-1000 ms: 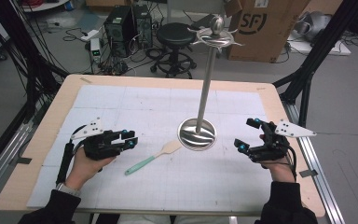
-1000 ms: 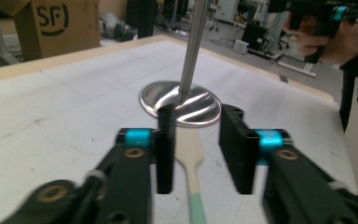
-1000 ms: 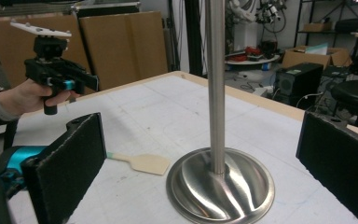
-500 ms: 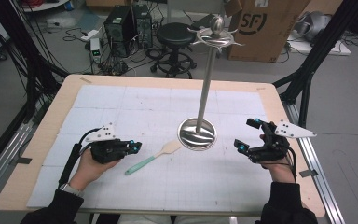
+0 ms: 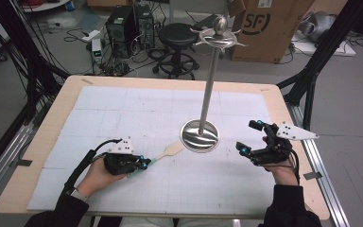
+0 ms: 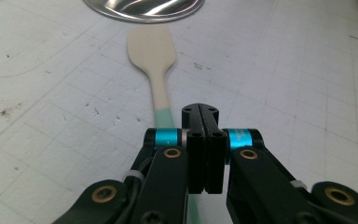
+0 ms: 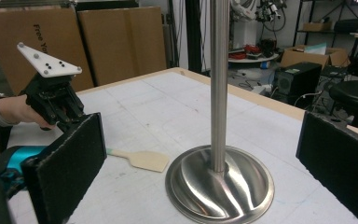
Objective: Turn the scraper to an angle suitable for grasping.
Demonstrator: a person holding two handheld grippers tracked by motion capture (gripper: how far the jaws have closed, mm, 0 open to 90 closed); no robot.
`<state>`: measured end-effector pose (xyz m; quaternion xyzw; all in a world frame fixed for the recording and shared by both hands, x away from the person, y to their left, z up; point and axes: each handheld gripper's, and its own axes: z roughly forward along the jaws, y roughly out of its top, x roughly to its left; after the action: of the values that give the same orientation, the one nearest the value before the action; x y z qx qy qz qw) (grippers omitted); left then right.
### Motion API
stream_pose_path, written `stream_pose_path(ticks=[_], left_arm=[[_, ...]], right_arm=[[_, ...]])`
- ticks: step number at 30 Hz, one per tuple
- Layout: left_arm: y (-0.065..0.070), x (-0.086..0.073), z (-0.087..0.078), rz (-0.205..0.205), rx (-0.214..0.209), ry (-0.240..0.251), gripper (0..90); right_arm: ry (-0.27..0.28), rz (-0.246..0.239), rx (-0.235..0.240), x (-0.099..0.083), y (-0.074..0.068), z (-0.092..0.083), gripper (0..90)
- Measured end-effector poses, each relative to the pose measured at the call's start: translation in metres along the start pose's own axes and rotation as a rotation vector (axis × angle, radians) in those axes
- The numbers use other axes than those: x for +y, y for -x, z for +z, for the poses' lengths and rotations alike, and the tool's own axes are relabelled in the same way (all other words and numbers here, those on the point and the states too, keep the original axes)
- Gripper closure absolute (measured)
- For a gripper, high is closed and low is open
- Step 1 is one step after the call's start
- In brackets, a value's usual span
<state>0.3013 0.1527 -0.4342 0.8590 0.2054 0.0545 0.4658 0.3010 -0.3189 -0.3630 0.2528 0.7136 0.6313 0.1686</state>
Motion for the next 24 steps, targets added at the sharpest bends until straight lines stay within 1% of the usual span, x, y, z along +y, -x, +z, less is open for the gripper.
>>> stream_pose_path(ticks=[1, 3, 4, 5, 6, 7, 10, 12, 13, 14, 16, 17, 18, 20, 22, 24], left_arm=[[0.001, 0.000, 0.000, 0.009, -0.005, -0.005, 89.7], [0.002, -0.001, 0.003, 0.014, 0.000, -0.019, 89.7], [0.002, -0.002, 0.005, 0.011, -0.003, -0.034, 89.7], [0.002, -0.002, 0.006, 0.010, -0.006, -0.040, 89.7], [0.003, -0.003, 0.007, 0.016, -0.004, -0.052, 89.7], [0.003, -0.004, 0.009, 0.021, -0.011, -0.058, 89.7], [0.003, -0.005, 0.011, 0.016, -0.028, -0.071, 89.6], [0.002, -0.007, 0.013, 0.017, -0.027, -0.090, 89.6], [0.001, -0.007, 0.013, 0.018, -0.027, -0.094, 89.6], [0.000, -0.007, 0.013, 0.010, -0.030, -0.095, 89.6], [-0.002, -0.008, 0.013, 0.012, -0.031, -0.091, 89.6], [-0.003, -0.008, 0.013, 0.006, -0.033, -0.088, 89.6], [-0.005, -0.009, 0.012, 0.007, -0.023, -0.086, 89.6], [-0.009, -0.009, 0.010, -0.006, 0.002, -0.085, 89.6], [-0.014, -0.009, 0.008, -0.015, 0.044, -0.083, 89.6], [-0.019, -0.009, 0.006, -0.035, 0.085, -0.085, 89.5]], right_arm=[[0.001, 0.003, -0.002, 0.000, 0.000, 0.000, 0.5], [0.004, 0.000, -0.007, 0.000, 0.000, -0.001, 0.5], [0.005, 0.004, -0.009, 0.000, 0.000, -0.001, 0.5], [0.008, -0.003, -0.013, 0.000, 0.000, -0.001, 0.5], [0.008, -0.002, -0.012, 0.000, 0.000, -0.001, 0.5], [0.007, -0.002, -0.011, 0.000, 0.000, -0.001, 0.5], [0.004, 0.001, -0.011, 0.000, 0.000, -0.001, 0.5], [0.002, 0.000, -0.011, 0.000, 0.000, -0.001, 0.5], [0.003, 0.000, -0.010, 0.000, 0.000, 0.000, 0.5], [0.000, -0.001, -0.010, 0.000, 0.000, 0.000, 0.5], [0.003, -0.004, -0.011, 0.000, 0.000, 0.000, 0.5], [0.003, -0.003, -0.012, 0.000, -0.001, 0.000, 0.5], [0.002, -0.004, -0.011, 0.000, -0.001, -0.001, 0.5], [0.003, -0.003, -0.011, 0.000, -0.001, -0.001, 0.5], [0.003, -0.006, -0.009, 0.000, -0.001, 0.000, 0.5], [-0.001, 0.003, -0.004, 0.000, -0.001, 0.000, 0.5]])
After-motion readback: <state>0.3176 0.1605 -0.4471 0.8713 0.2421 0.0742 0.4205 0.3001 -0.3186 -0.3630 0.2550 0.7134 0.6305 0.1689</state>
